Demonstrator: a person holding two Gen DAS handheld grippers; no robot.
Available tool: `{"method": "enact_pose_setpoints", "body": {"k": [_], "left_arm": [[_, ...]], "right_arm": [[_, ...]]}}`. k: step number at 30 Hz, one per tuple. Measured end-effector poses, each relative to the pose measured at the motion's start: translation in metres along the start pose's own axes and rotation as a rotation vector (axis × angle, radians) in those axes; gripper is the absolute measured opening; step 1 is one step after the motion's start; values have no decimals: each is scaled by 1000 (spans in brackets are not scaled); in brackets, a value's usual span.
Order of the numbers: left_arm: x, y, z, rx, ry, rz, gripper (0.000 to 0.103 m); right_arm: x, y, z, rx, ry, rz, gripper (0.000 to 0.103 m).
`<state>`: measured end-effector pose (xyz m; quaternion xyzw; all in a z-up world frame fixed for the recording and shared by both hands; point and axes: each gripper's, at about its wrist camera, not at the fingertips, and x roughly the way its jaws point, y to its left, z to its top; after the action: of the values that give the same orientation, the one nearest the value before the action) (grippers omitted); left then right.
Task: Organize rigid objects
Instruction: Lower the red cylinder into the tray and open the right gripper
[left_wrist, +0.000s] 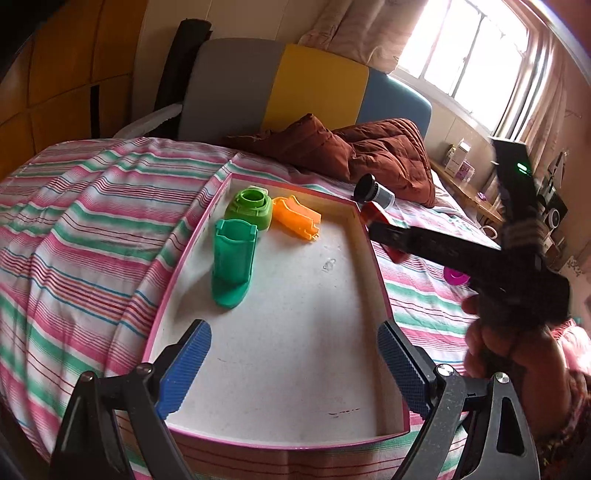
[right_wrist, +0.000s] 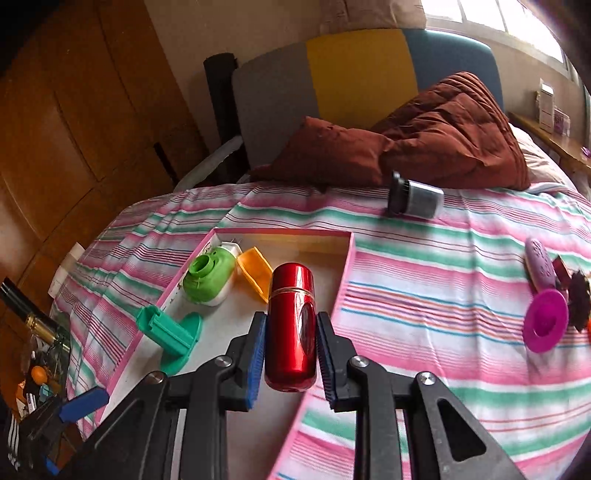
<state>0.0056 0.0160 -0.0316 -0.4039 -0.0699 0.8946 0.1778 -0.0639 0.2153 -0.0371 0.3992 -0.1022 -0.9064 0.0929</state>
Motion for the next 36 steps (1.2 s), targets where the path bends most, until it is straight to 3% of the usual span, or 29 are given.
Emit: {"method": "enact_pose_setpoints", "body": {"k": [6, 18, 20, 28, 36], "left_arm": [[-6, 6, -1, -8, -7, 3, 92], [-12, 24, -2, -62, -14, 28, 92], [-11, 26, -1, -70, -13, 29, 92], [-10, 36, -1, -113, -28, 43, 92], [-10, 36, -5, -123, -18, 38, 92]], "right_arm": [[29, 12, 18, -73, 30, -49, 25], [79, 7, 40, -92, 97, -164, 26], [79, 3, 41, -70, 97, -188, 27], [54, -5, 33, 9, 57, -138, 32], [34, -3, 18, -12, 50, -158, 32]]}}
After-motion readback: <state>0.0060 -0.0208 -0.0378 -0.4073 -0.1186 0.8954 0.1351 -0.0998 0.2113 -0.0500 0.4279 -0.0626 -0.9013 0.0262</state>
